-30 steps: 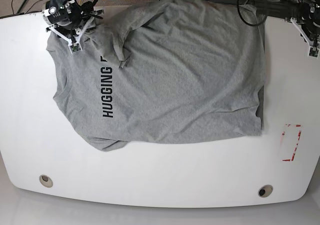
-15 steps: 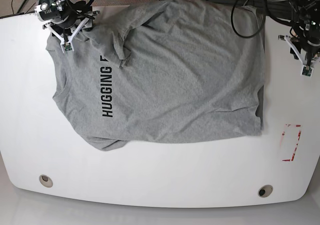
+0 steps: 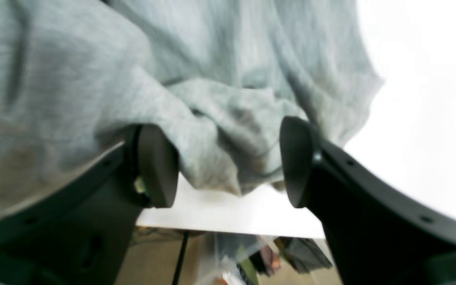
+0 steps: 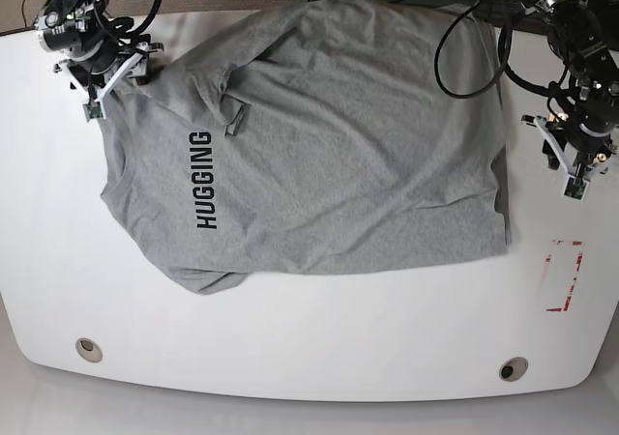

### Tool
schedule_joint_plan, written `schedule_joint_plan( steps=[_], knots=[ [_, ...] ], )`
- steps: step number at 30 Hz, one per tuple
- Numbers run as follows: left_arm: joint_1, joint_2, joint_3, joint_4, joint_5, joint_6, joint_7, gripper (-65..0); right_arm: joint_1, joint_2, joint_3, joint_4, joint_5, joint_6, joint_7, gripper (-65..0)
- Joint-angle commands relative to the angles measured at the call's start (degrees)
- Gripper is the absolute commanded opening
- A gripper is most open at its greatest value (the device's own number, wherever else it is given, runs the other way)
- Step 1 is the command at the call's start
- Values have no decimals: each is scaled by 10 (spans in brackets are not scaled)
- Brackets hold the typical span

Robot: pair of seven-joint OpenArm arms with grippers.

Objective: Layout the t-shirt on the table in an organized manner, then fold the t-shirt properly
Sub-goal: 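Release the shirt and move both grippers toward the shirt hem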

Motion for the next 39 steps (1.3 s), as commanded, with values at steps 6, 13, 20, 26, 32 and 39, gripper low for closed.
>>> schedule_joint_plan(
  steps=[6,13,20,26,32,39],
  knots=[
    [-39,-9,35,7,-3,1,-7,-449,4,54,3,10,86,-1,-19,-274],
    [-65,5,64,-15,-3,1,-7,-449,23,93,-21,10,166,-1,-55,-274],
    [-77,13,64,-42,-4,1,-7,-449,37,107,-35,10,192,-1,-55,-276],
    [-96,20,64,-76,-4,1,-8,-451,84,106,-16,9,161,-1,-55,-276],
    [-105,19,63,-92,-4,1,-8,-451,140,105,-18,-4,100,-1,-55,-276],
    [-117,26,63,-96,-4,1,-8,-451,244,95,-69,-92,-8,-1,-11,-276]
  ],
)
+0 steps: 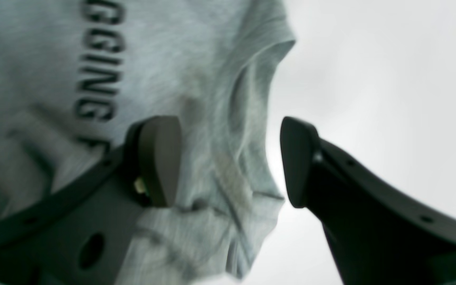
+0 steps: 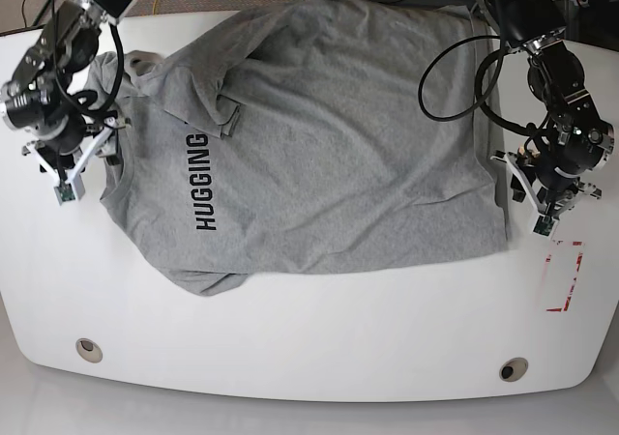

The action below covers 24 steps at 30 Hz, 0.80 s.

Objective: Layout the t-shirt on the table in an organized manner, then fold the t-shirt properly
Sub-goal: 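Release the shirt and move both grippers toward the shirt hem, then grasp the grey shirt hem corners with both grippers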

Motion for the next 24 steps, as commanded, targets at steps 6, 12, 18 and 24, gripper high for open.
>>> schedule_joint_plan(
  steps=[6,12,18,24],
  knots=[
    [-26,11,2,7,-7,1,-11,-451,129,-11,-35,-158,-96,1,96,-276],
    [-26,12,3,7,-7,1,-11,-453,215,-8,-59,-313,-156,1,184,-276],
    [-25,12,3,7,-7,1,-11,-453,288,7,-66,-467,-204,1,283,-276],
    [-22,11,2,8,-7,1,-11,-453,340,31,-66,-600,-234,1,376,-276]
  ],
)
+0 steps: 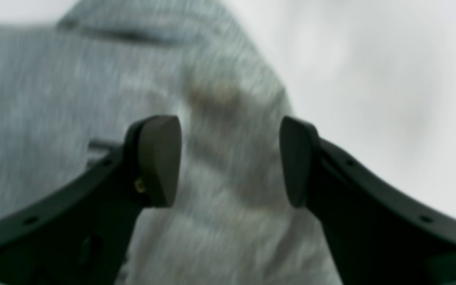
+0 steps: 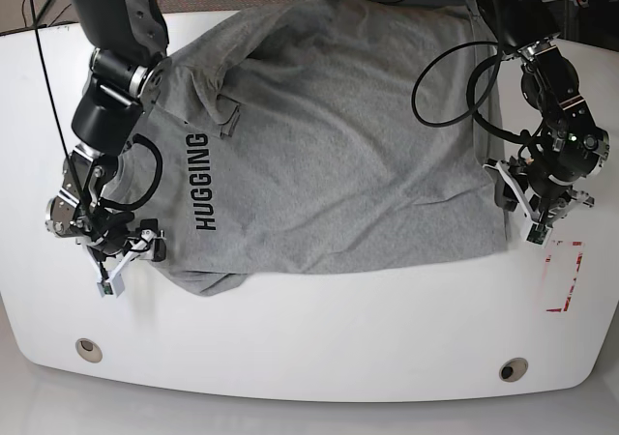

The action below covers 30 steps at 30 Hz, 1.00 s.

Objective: Layout the t-shirt on the table in an organized manner, then fold the t-shirt properly
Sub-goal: 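Grasp the grey shirt hem corners with both grippers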

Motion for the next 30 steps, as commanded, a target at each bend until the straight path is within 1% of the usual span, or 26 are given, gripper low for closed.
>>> schedule_joint_plan(
  steps=[1,3,8,13,19,24,30],
  knots=[
    [-7,-6,-1,10,-4,1,-9,-453,35,27,1,-47,-5,0,40,-276],
    [-7,-6,-2,10,-4,1,-9,-453,44,39,1,-78,-10,0,69,-276],
    [-6,-6,-2,11,-4,1,-9,-453,48,56,1,-134,-15,0,124,-276],
    [-6,-6,-2,11,-4,1,-9,-453,35,64,1,-149,-15,0,155,-276],
    [-8,-6,-2,11,-4,1,-9,-453,14,58,1,-149,-9,0,153,-276],
    [-11,-6,-2,10,-4,1,-9,-453,13,32,1,-146,-13,0,132,-276],
    [-11,-6,-2,8,-4,1,-9,-450,16,17,1,-146,-11,0,130,-277]
  ],
)
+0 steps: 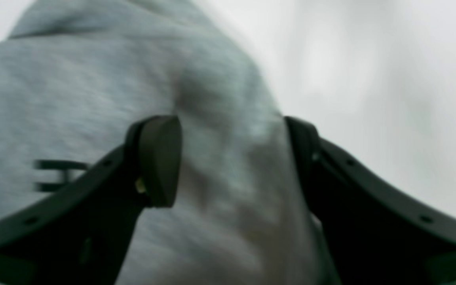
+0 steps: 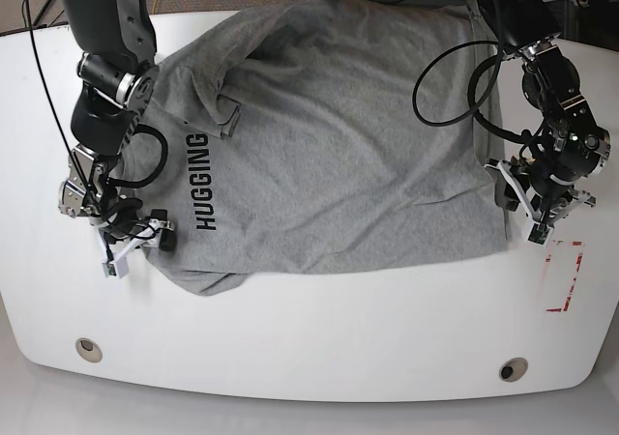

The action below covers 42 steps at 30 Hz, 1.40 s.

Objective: Layout the t-shirt on the table in an organized manner, then fold the t-shirt properly
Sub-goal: 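Grasp the grey shirt hem corners with both grippers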

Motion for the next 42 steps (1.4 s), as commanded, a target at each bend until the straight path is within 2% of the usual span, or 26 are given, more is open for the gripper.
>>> schedule_joint_plan(
  steps=[1,8,10,13,15,18,20,29,32,37,42],
  knots=[
    [-10,-5,-1,3,-4,1,-10,-450,15,-2,-1,6,2,5,-7,-277],
    [-45,-8,-12,-69,-4,3,-10,-449,16,-3,-1,6,2,5,-6,-292],
    [-56,-9,-25,-93,-4,23,-11,-447,16,-3,-1,6,2,5,-6,-320],
    [-87,-9,-50,-137,-4,54,-13,-446,16,-4,-1,6,2,5,-6,-414],
    [-106,-15,-59,-166,-4,64,-23,-446,16,-4,-1,6,2,5,-6,-484],
    [-132,-30,-62,-218,-4,69,-46,-446,16,-13,-8,6,1,5,-6,-579],
    [-144,-35,-63,-251,-4,70,-61,-446,16,-17,-16,6,0,5,-6,-609],
    [-204,-53,-60,-398,-4,78,-135,-439,15,-20,-30,6,2,5,-6,-610],
    [-220,-64,-60,-451,-4,104,-156,-382,14,-20,-30,6,3,5,-6,-610],
    [-234,-67,-59,-494,-4,120,-176,-272,13,-20,-30,6,3,5,-6,-610],
    [-233,-67,-59,-496,-4,120,-179,-269,13,-20,-30,6,3,5,-6,-610]
  ],
)
